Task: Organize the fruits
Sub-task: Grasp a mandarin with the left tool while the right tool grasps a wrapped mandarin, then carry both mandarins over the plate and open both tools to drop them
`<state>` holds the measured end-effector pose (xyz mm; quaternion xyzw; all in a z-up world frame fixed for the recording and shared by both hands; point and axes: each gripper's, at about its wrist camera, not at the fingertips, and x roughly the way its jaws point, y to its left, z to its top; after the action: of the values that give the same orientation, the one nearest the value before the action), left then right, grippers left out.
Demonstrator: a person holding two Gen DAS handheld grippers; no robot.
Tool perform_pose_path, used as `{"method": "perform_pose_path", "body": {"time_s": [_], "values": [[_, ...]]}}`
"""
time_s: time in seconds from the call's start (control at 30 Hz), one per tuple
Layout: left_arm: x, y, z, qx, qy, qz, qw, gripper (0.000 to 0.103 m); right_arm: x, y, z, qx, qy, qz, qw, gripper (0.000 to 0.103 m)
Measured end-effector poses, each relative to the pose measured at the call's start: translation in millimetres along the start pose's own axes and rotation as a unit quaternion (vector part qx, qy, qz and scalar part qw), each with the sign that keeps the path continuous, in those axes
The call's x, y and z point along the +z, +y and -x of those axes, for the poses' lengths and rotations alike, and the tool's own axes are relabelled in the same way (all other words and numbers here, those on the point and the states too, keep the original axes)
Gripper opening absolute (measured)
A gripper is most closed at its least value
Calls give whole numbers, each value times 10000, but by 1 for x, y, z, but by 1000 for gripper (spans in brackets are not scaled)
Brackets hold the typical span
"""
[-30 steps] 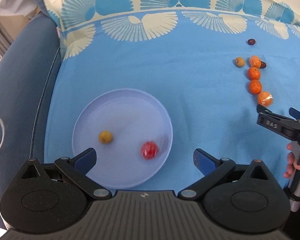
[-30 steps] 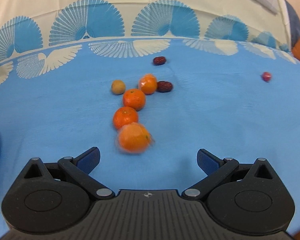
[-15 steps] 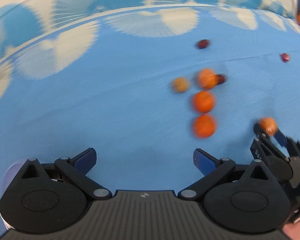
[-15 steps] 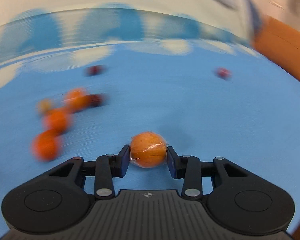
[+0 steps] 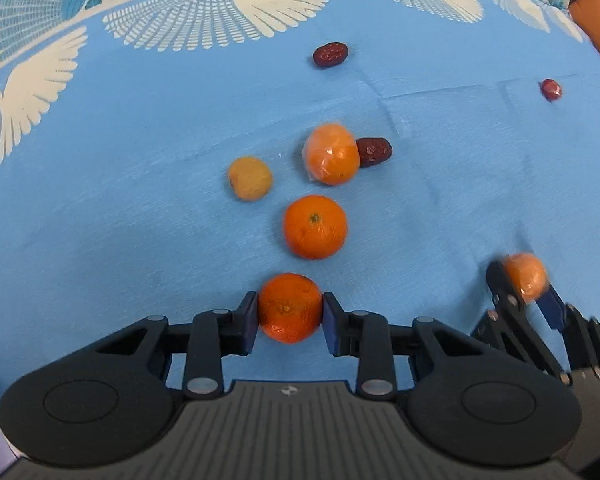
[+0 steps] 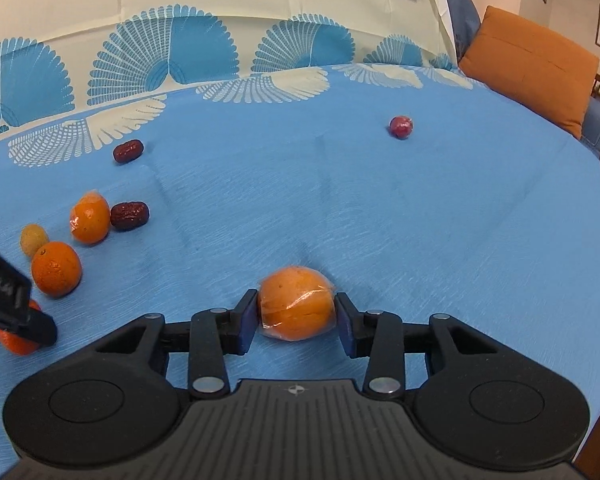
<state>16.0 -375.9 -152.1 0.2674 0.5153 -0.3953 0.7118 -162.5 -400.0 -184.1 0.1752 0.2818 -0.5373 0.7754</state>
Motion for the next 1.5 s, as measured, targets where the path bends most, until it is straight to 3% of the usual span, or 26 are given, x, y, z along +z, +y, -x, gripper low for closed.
{"method": "perform_pose_path", "body": {"time_s": [0.23, 0.47, 0.7, 1.13, 1.3, 1.5], "values": [[-33, 30, 50, 353, -120, 357, 9987, 37, -1, 6, 12, 134, -413, 162, 9989, 40], [-104, 82, 126, 783, -302, 679, 9942, 37, 2, 6, 45, 296, -658, 382, 9967, 40], [-180, 134, 186, 952, -412, 1206, 9873, 37, 6, 8, 123, 1069, -641, 500, 9909, 40], [-310, 189, 248, 1071, -562, 1879, 9747, 37, -32, 48, 287, 2788, -500, 1489, 9474, 40], [-335, 195, 257, 1104, -679, 2025, 9707, 37, -49, 68, 323, 3149, -425, 1842, 9301, 40], [-342, 199, 259, 1029, -773, 2157, 9680, 37, -61, 82, 344, 3356, -433, 2182, 9153, 40]]}}
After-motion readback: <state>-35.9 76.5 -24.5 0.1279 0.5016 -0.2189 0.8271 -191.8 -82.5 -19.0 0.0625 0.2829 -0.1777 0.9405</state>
